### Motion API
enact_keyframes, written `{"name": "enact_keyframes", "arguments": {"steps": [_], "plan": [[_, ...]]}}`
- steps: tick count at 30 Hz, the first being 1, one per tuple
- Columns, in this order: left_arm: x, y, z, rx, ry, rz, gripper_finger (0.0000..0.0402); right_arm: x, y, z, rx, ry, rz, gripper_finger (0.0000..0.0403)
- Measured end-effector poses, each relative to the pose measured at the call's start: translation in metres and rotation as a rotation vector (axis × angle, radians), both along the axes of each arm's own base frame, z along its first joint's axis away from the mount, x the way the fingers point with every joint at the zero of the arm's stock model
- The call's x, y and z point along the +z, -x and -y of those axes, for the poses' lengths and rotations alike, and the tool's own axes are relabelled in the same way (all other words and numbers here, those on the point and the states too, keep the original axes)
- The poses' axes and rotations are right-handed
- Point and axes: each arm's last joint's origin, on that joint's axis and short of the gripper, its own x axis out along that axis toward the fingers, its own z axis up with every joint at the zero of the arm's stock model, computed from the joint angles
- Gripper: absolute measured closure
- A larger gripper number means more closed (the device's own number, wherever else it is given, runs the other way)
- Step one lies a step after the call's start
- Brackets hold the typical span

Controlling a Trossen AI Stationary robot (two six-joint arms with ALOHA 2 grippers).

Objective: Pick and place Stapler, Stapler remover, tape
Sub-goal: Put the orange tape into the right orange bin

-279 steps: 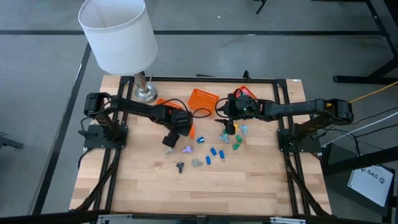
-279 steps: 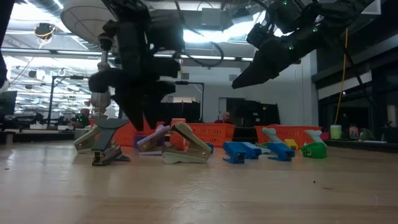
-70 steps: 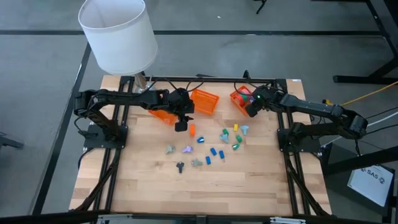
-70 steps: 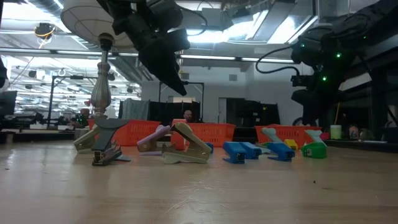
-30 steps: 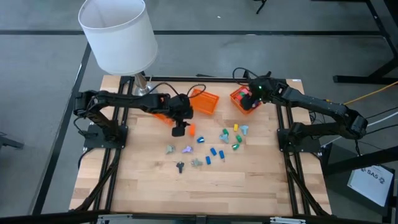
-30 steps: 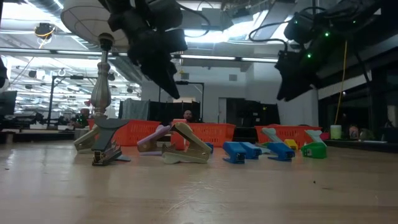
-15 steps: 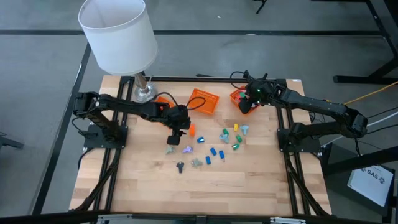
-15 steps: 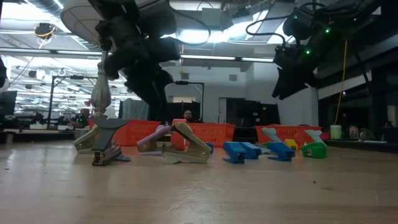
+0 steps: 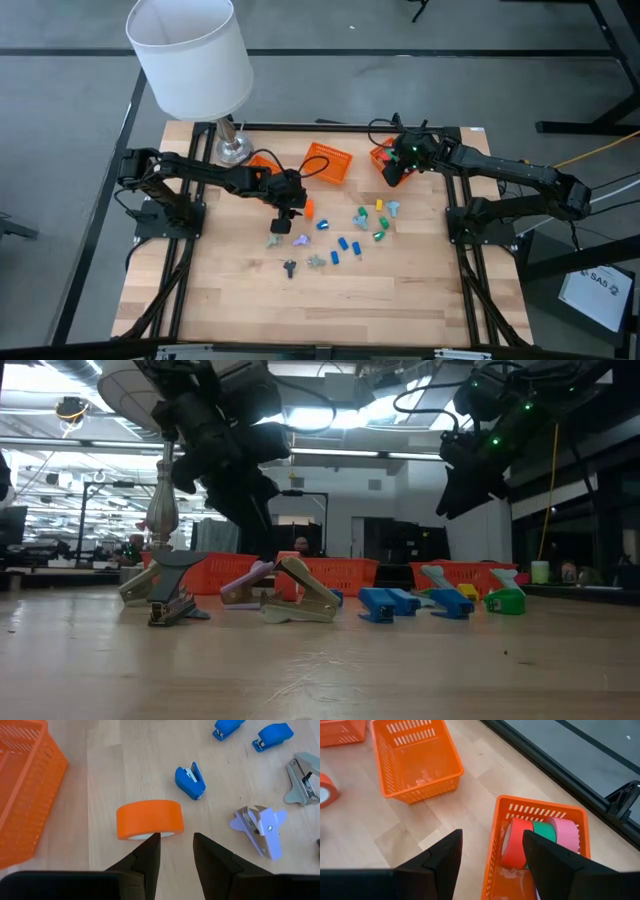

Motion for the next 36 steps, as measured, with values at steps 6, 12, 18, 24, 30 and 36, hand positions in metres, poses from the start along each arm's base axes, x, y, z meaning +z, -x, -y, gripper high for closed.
{"name": "enact_keyframes", "arguments": {"steps": [6, 12, 18, 24, 30, 36], "plan": [[0.000, 0.000, 0.000, -0.003, -0.002, 0.000, 0.0290, 0.000, 0.000, 0.000, -0.001, 0.001, 0.003, 0.0189], [0.000, 0.000, 0.000, -0.003, -0.002, 0.000, 0.0290, 0.000, 0.000, 0.000, 0.000, 0.002, 0.005, 0.0189], [0.000, 0.000, 0.000, -0.003, -0.002, 0.000, 0.0290, 0.000, 0.000, 0.000, -0.001, 0.002, 0.005, 0.0189], [0.000, 0.000, 0.000, 0.005, 0.004, 0.000, 0.0291, 0.000, 0.000, 0.000, -0.002, 0.002, 0.006, 0.0190], [0.000, 0.000, 0.005, -0.034, -0.012, 0.000, 0.0289, 0.000, 0.000, 0.000, -0.003, 0.001, 0.006, 0.0190], [0.000, -0.001, 0.011, -0.067, -0.075, -0.005, 0.0281, 0.000, 0.000, 0.000, -0.002, 0.001, 0.006, 0.0190]]}}
